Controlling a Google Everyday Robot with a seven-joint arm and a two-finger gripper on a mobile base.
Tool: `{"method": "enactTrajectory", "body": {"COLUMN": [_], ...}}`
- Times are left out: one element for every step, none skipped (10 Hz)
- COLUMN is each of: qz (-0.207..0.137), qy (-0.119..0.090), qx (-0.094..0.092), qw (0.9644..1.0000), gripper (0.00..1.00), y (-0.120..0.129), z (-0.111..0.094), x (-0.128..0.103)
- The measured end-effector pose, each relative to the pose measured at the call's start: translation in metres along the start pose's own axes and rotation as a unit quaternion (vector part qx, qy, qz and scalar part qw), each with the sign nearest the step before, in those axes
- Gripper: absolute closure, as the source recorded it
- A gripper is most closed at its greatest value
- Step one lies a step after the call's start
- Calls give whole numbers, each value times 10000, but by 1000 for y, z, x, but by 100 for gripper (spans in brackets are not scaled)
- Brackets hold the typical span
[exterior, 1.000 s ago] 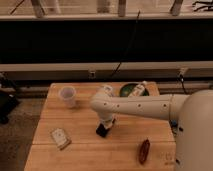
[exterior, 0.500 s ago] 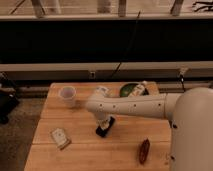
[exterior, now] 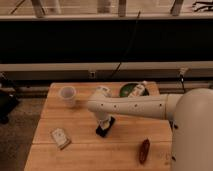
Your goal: Push the eraser across the table
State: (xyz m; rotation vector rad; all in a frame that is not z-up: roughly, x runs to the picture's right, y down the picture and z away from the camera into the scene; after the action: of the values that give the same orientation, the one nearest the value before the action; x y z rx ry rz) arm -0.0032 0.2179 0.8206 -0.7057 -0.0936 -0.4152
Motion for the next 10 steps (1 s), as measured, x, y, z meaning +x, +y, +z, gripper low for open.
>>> {"method": "enactTrajectory", "body": {"qz": [11, 13, 30, 23, 26, 42, 41, 41, 34, 30], "qy": [3, 3, -52, -53, -58, -53, -55, -52, -62, -89], "qx": [3, 2, 12, 11, 14, 18, 20, 15, 16, 28], "qw": [10000, 10000, 10000, 10000, 10000, 10000, 10000, 10000, 10000, 10000], "gripper": [99, 99, 99, 99, 99, 99, 99, 99, 99, 99], "y": [0, 0, -4, -3, -4, -3, -4, -3, -4, -6], "z": [-1, -1, 3, 3, 2, 0, 0, 0, 1, 3], "x": [1, 2, 4, 4, 4, 6, 6, 6, 6, 8]}}
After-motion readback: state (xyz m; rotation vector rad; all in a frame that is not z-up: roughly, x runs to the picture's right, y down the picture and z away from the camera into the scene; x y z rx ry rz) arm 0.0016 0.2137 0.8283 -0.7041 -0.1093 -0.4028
